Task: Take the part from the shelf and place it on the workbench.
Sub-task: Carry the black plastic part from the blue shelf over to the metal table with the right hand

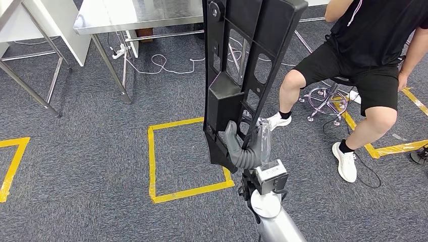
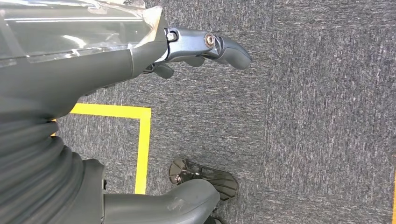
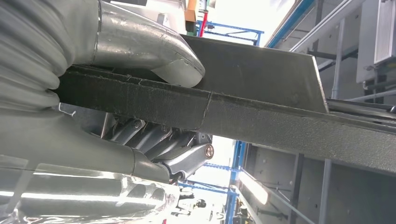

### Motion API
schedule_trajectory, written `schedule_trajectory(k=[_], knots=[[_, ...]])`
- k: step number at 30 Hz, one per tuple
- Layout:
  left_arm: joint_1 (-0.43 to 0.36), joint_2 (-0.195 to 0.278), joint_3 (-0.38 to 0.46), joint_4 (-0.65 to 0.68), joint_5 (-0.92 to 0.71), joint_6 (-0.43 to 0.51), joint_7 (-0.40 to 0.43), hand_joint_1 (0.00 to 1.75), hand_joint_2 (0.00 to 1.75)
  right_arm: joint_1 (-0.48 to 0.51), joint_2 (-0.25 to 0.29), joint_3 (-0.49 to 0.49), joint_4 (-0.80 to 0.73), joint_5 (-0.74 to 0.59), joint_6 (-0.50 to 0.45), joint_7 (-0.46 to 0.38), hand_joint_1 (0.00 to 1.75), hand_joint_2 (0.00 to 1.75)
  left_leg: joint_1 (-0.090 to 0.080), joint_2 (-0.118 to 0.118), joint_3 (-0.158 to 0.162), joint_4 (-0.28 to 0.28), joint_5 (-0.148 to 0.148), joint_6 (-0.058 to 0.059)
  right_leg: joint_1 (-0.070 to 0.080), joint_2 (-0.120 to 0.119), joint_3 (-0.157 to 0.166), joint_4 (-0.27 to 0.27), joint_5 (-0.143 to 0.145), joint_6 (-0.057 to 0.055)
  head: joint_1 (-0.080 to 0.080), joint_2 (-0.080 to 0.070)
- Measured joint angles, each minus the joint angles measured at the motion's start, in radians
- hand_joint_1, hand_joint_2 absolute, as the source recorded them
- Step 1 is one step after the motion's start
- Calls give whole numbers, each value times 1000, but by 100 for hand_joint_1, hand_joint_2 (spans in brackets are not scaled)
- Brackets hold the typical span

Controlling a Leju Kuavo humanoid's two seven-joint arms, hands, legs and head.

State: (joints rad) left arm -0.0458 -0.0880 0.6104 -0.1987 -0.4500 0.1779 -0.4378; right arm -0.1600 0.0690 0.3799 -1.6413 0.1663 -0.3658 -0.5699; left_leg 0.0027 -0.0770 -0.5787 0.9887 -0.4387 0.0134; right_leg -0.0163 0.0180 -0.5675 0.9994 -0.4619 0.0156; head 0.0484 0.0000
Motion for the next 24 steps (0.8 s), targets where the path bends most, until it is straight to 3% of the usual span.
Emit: schedule_trajectory(k=[6, 9, 14, 16, 18, 20, 21, 22, 24], knots=[[0, -2, 0, 0, -5, 2, 6, 0, 175, 0, -6, 3, 1, 0, 0, 0, 175, 175, 0, 0, -1, 2, -1, 2, -3, 0, 0, 0, 0, 0, 0, 0], [0, -2, 0, 0, -9, 3, 12, 0, 175, -1, -7, 5, 3, -4, 0, 0, 175, 175, 0, 0, -4, 10, -5, 11, -7, 0, 1, -1, 1, 2, 0, 0], [-1, -3, 0, 0, -12, 4, 23, 0, 175, -7, -7, 13, 4, -6, 3, 0, 175, 175, 1, 3, 6, -6, 2, 25, -1, 0, 2, -5, 1, 9, 0, 0], [-1, -6, 0, 0, -12, 5, 25, 0, 175, -13, -8, 15, 5, -6, 4, 1, 175, 175, 8, 7, 21, -31, 13, 34, 3, -4, -25, 49, -27, 7, 2, 0], [-1, -7, 0, 0, -12, 5, 28, 0, 175, -17, -10, 17, 7, -8, 6, 2, 175, 175, 11, 12, 26, -39, 16, 38, 1, -6, -90, 175, -79, 1, 3, 0], [0, -9, 0, 0, -15, 6, 31, 0, 175, -18, -14, 19, 12, -9, 8, 4, 175, 175, 12, 13, 25, -38, 13, 36, -5, -7, -140, 267, -104, 9, 3, 0], [0, -10, 0, 1, -16, 6, 31, 0, 175, -18, -15, 21, 14, -10, 8, 4, 175, 175, 14, 12, 25, -36, 10, 32, -9, -7, -138, 261, -94, 19, 3, 0], [1, -11, 0, 1, -18, 6, 31, 0, 175, -18, -16, 23, 15, -10, 9, 4, 175, 175, 17, 11, 26, -33, 7, 27, -14, -8, -117, 219, -72, 31, 3, 0], [1, -11, 0, 1, -19, 6, 31, 0, 175, -20, -17, 27, 16, -10, 8, 4, 175, 175, 22, 7, 23, -15, -7, 9, -23, -4, -45, 84, -23, 52, 4, 0]])
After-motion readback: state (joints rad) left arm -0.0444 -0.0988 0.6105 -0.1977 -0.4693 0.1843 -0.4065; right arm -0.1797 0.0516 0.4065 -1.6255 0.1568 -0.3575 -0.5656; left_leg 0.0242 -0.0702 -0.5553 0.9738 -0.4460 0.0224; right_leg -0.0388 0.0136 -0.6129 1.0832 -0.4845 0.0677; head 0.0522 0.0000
